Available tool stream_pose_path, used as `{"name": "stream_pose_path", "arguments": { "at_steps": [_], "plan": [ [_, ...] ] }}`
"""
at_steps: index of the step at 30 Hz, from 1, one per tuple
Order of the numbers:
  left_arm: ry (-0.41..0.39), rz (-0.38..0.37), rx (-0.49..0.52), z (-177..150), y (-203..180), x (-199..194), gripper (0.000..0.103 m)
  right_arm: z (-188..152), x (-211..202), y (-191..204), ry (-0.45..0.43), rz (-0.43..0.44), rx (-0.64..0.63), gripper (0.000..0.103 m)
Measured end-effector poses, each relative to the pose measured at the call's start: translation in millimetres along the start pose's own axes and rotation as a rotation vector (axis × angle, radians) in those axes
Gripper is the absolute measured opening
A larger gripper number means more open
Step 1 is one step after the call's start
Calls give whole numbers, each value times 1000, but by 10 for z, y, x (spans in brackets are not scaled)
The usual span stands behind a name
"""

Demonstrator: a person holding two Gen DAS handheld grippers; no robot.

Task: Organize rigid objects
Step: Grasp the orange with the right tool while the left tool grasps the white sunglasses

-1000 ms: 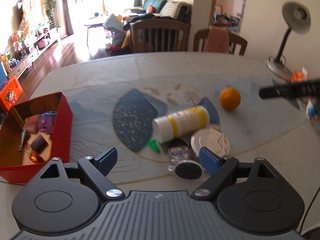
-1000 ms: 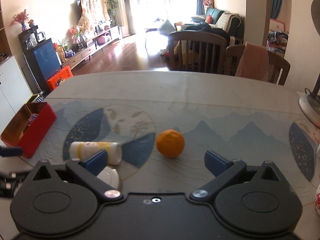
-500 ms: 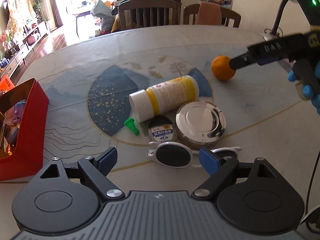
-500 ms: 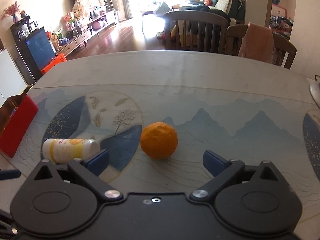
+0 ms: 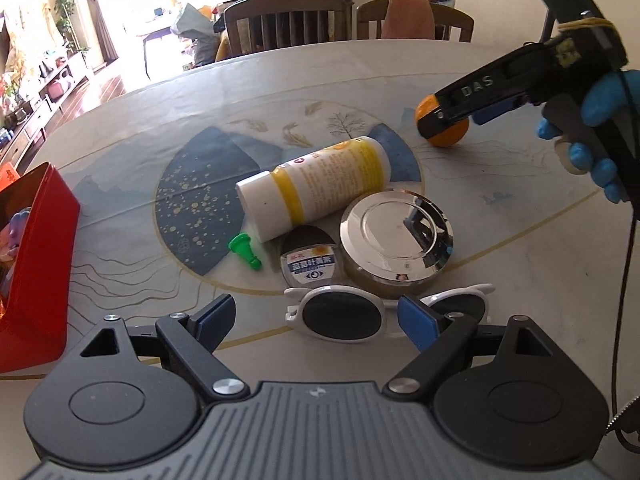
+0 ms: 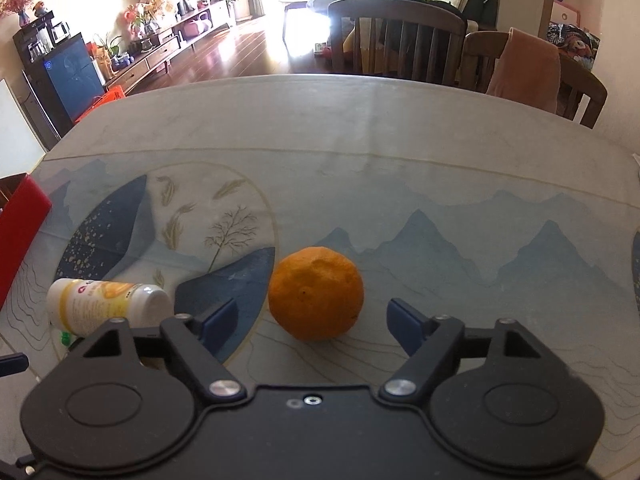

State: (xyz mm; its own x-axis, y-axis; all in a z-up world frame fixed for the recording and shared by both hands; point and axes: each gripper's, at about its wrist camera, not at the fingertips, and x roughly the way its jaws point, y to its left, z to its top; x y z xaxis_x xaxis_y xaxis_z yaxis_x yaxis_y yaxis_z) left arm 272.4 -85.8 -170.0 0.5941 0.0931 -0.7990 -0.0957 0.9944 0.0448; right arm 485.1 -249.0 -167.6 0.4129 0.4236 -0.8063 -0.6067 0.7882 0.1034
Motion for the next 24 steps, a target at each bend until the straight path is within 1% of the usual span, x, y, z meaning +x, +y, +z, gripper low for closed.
{"name": "stream_pose_path", "arguments": {
  "at_steps": [5, 6, 8, 9, 10, 13, 20, 24],
  "plan": [
    [10, -12, 22, -9, -47, 23, 69, 11, 56, 12, 9, 5, -6, 74],
    [14, -18, 22, -13, -49, 27, 66, 12, 68, 20, 9, 4, -8, 72],
    [20, -21, 22, -16, -53, 39, 60, 10, 64, 10, 9, 6, -10, 67],
    [20, -22, 22, -17, -51, 40, 59, 10, 66, 12, 10, 5, -11, 67],
    [20, -25, 23, -17, -51, 40, 56, 8, 64, 12, 9, 3, -11, 65],
    [20, -20, 34, -16, -66, 43, 56, 6, 50, 1, 1, -14, -11, 53],
    [20, -24, 66, -14, -109, 29, 55, -64, -7, 8, -2, -8, -6, 52],
    [22, -24, 51, -17, -75, 5, 55, -184, -108, 16, 8, 7, 10, 52]
  ]
}}
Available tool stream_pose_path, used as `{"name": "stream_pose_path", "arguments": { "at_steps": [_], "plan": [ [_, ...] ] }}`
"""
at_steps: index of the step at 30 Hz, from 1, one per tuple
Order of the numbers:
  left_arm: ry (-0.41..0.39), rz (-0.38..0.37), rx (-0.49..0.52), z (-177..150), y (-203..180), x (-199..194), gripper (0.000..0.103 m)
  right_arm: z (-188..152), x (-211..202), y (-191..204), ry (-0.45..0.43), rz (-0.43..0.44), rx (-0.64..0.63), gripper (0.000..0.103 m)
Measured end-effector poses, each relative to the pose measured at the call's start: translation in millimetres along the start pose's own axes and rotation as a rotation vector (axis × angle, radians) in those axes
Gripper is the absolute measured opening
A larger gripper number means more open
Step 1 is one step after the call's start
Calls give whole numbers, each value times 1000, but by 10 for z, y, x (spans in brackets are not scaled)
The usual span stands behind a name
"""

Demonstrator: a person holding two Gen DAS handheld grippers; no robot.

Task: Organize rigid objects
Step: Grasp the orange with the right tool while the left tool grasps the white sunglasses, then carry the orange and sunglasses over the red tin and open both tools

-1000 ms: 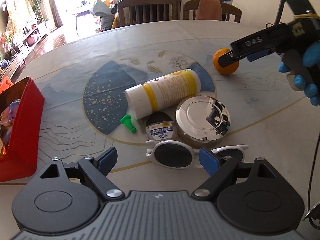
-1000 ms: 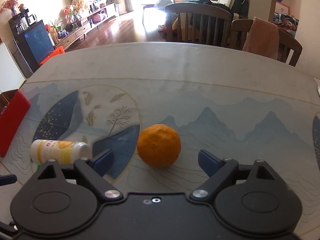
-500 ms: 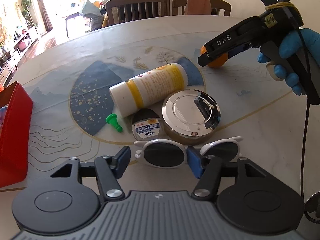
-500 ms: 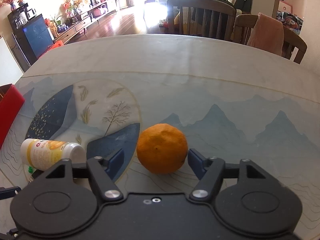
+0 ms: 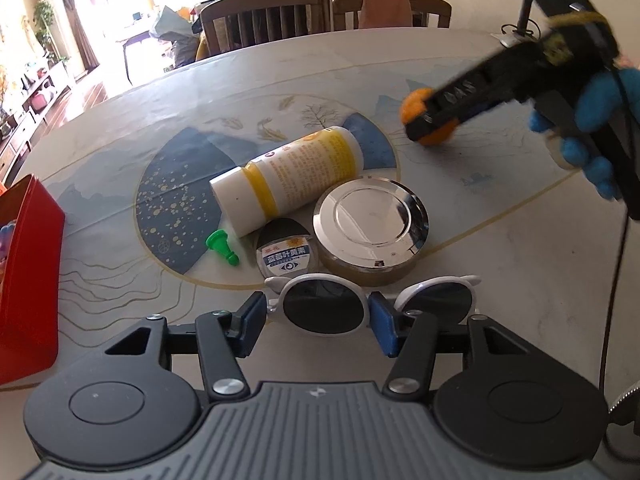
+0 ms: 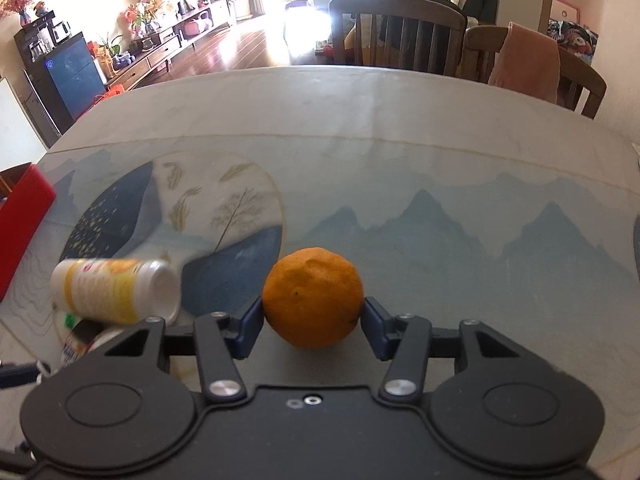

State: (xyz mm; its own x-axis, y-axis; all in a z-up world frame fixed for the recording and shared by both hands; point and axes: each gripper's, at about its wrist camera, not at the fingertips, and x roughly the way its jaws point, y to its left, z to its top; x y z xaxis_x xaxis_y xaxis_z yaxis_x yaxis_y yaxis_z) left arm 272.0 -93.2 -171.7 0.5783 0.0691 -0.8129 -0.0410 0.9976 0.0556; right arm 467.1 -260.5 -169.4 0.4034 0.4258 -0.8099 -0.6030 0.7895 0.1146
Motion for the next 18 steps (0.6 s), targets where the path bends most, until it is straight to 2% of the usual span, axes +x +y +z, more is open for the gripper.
{"name": "stream_pose_path", "arguments": {
  "at_steps": [6, 7, 8, 13, 18],
  "plan": [
    [-8, 3, -49, -16, 117, -75, 53, -228, -229, 45, 2, 39, 19, 52],
    [-9, 0, -50, -17, 127, -88, 29, -263, -269, 65, 3, 44, 21, 52],
    [-5, 1, -52, -14, 140, -96, 22, -294, -314, 89, 0, 49, 20, 52],
    [35, 2, -81, -57, 231, -57, 22, -432, -511, 209, -10, 82, 30, 52],
    [-3, 1, -78, -96, 279, -153, 23, -555, -609, 308, -3, 103, 42, 52]
  ]
}}
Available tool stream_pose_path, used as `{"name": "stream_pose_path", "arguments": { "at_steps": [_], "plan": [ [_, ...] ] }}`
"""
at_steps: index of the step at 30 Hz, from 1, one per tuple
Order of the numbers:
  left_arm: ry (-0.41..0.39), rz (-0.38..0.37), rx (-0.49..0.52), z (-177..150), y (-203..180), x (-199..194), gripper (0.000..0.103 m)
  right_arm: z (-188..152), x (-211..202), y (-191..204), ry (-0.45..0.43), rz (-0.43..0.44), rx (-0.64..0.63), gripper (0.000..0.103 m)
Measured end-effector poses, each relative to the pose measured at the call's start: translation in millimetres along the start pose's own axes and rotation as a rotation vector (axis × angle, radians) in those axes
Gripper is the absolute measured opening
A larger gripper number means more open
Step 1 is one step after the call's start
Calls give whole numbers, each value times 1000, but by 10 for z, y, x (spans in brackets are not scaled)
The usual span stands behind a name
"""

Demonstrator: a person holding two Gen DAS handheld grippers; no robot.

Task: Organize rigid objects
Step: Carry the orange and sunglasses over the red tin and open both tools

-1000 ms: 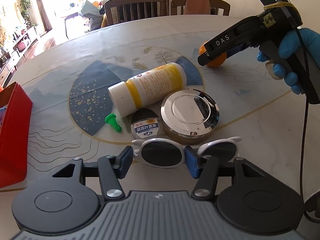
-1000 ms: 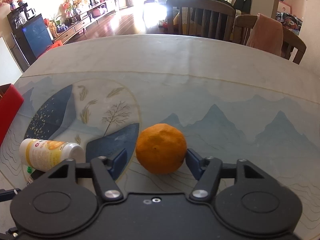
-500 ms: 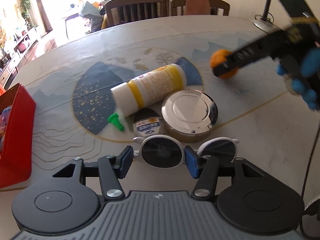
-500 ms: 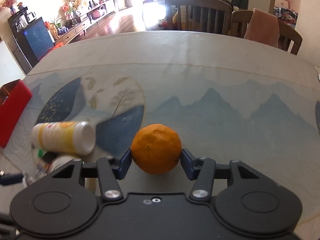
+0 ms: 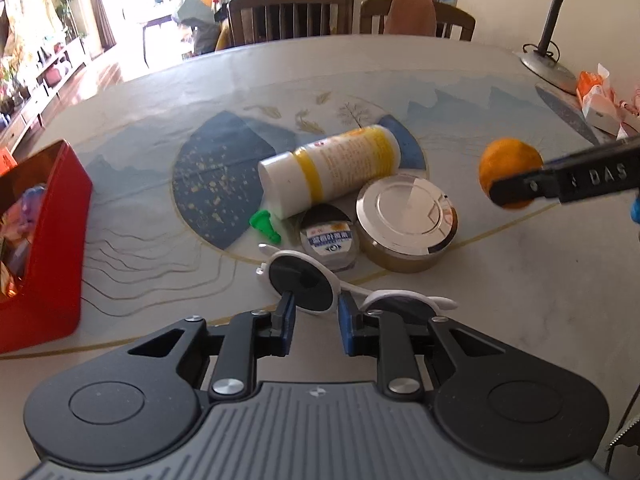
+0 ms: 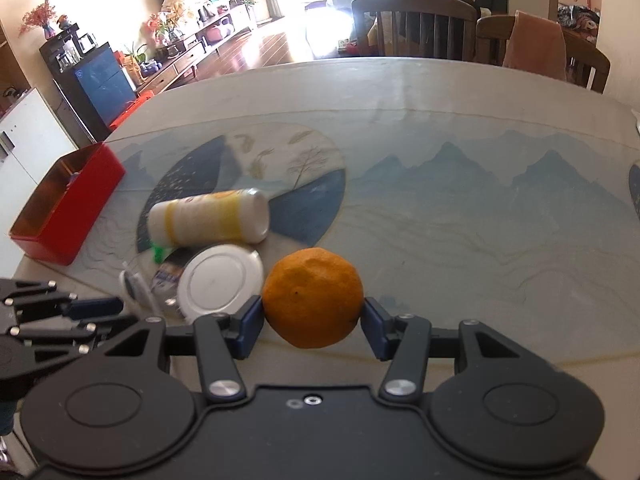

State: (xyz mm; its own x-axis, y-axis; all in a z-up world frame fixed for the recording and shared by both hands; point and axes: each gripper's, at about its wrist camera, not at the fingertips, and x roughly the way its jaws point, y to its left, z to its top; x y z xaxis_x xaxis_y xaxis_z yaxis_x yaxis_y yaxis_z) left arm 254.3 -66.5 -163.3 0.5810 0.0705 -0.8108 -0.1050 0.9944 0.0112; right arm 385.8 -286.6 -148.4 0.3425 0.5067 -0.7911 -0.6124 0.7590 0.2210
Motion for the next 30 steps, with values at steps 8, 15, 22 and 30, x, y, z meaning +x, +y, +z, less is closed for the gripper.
{"name": "stream_pose_path", "arguments": {
  "at_steps": [8, 15, 22, 30],
  "plan": [
    [-53, -23, 4, 39, 131, 17, 76, -137, -136, 90, 1, 2, 18, 52],
    [-36, -71, -7, 60, 231, 242, 76, -222, -231, 154, 5, -42, 27, 52],
    [-47, -99, 30, 26, 184, 314, 75, -314, -253, 199, 19, -82, 51, 52],
    [-55, -112, 50, 27, 163, 273, 55, -367, -254, 291, 14, -107, 78, 52]
  ]
}}
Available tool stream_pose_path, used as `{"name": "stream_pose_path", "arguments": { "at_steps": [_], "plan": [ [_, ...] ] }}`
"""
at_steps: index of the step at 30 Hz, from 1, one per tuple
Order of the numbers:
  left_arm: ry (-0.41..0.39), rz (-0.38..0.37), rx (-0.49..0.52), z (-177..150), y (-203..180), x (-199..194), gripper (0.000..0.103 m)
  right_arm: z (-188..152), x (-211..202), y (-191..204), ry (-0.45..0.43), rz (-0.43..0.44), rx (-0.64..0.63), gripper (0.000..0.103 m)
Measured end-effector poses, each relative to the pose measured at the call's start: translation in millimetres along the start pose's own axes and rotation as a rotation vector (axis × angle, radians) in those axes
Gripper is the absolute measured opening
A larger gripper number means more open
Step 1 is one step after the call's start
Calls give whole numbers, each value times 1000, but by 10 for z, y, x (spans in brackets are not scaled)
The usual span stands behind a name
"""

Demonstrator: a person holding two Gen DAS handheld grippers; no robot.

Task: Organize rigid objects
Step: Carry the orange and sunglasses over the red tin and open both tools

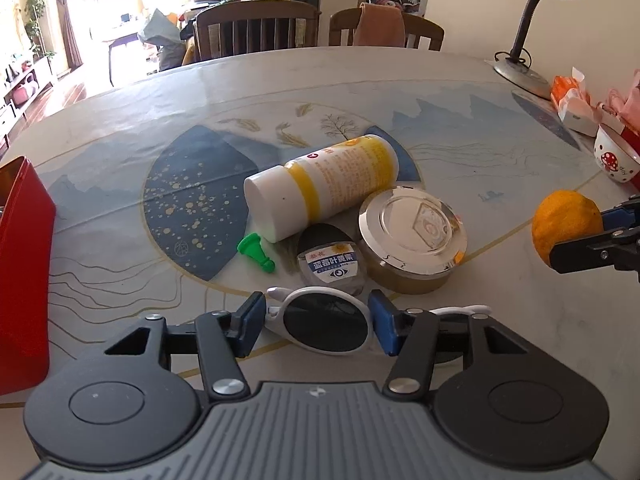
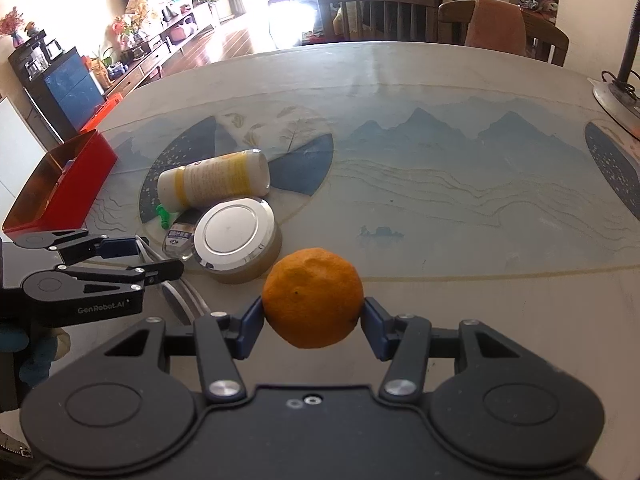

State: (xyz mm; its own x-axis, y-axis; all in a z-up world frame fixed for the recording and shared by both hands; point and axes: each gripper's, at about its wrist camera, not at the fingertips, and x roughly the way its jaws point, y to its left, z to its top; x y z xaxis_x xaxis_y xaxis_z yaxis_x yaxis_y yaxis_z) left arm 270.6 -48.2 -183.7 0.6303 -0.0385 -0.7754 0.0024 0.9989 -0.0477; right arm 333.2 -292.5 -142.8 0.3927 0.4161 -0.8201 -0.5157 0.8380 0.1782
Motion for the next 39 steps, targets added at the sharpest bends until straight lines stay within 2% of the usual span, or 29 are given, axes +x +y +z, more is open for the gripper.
{"name": "stream_pose_path", "arguments": {
  "at_steps": [5, 9, 15, 27, 39],
  "plan": [
    [7, -23, -7, 28, 12, -90, 55, -25, -66, 88, -18, -1, 10, 52],
    [12, -11, -6, 64, 36, -188, 55, -8, -135, 184, -43, 4, 15, 52],
    [-17, -8, -35, 136, 225, -498, 55, 61, -251, 408, -78, 34, 7, 52],
    [-96, 93, -158, 199, 1075, -1179, 55, 394, -348, 1183, -140, 118, -112, 52],
    [-149, 222, -210, 100, 2003, -1561, 55, 758, -85, 2240, -161, 205, -264, 52]
  ]
}}
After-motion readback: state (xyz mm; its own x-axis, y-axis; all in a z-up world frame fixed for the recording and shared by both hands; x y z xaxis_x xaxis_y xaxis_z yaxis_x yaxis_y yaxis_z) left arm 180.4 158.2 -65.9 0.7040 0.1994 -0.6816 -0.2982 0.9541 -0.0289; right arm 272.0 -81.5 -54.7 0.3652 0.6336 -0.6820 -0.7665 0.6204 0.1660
